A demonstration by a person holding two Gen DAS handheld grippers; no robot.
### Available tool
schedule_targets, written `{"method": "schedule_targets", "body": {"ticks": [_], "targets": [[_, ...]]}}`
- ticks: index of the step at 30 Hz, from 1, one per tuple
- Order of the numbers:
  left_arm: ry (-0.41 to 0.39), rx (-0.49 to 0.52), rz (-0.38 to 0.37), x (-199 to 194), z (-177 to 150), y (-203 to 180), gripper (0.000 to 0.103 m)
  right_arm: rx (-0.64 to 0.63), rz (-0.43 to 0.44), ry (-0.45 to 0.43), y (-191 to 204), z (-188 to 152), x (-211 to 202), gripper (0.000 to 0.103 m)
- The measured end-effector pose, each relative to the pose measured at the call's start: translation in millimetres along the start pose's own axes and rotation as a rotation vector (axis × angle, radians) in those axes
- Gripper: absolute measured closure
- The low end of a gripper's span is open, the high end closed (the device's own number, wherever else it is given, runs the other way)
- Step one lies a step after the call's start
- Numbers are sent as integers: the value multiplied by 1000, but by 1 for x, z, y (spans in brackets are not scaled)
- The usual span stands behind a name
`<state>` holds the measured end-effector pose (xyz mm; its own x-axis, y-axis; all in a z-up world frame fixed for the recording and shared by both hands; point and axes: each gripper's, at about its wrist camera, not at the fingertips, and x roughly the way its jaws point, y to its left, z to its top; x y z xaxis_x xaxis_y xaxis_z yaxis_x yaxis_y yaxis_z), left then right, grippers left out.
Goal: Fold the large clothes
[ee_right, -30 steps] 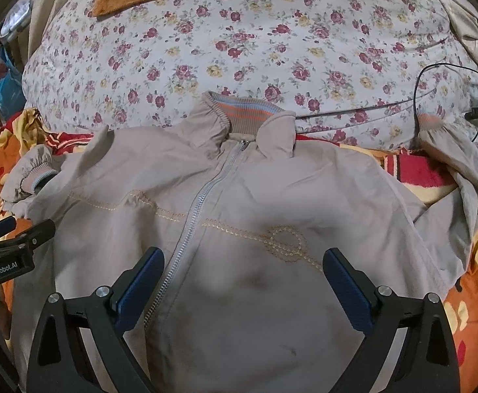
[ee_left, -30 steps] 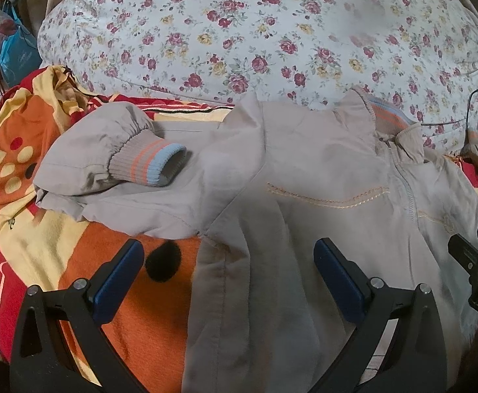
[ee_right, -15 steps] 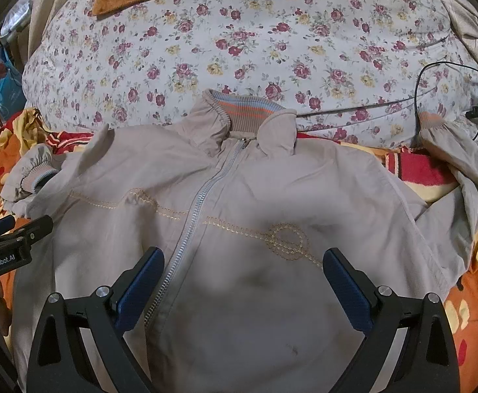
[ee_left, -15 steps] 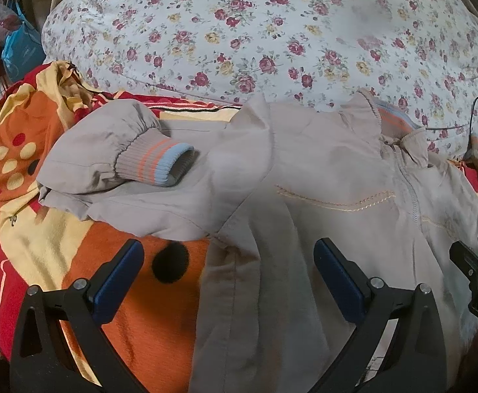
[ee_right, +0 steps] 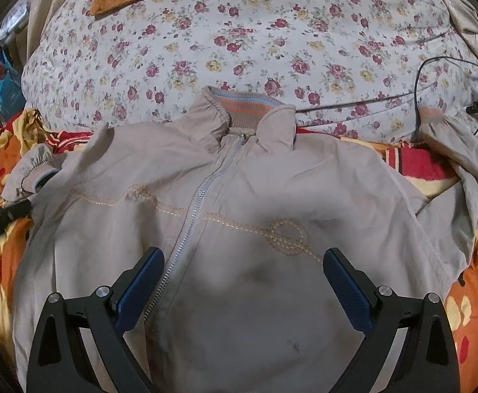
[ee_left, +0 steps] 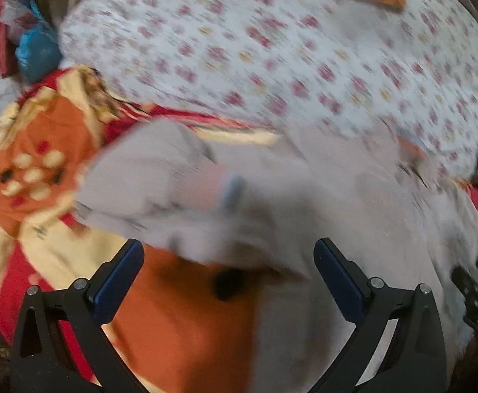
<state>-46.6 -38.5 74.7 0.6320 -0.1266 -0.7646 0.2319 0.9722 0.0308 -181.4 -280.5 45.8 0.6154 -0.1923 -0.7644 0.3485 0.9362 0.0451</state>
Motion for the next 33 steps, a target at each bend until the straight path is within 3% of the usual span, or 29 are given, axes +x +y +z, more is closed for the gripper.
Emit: {"method": "schedule_targets", "body": {"ticks": [5, 10, 19, 25, 28, 33], "targets": [[24, -66, 42, 11, 22, 35, 0, 32, 28, 3, -5, 1, -2, 5], [46, -95, 42, 18, 17, 41, 0, 22, 29, -1, -2, 1, -2, 4], [45, -13, 15, 16, 9, 14, 0, 5, 27, 13, 2, -2, 2, 4], [41, 28, 95, 23, 19, 21, 0, 19, 30, 18, -1, -2, 2, 4], [41, 76, 160, 38, 26, 29, 0, 29, 30, 23, -3, -2, 3, 4], [121, 130, 111, 79, 30, 35, 4, 56, 55, 31, -7, -1, 2, 4]]}}
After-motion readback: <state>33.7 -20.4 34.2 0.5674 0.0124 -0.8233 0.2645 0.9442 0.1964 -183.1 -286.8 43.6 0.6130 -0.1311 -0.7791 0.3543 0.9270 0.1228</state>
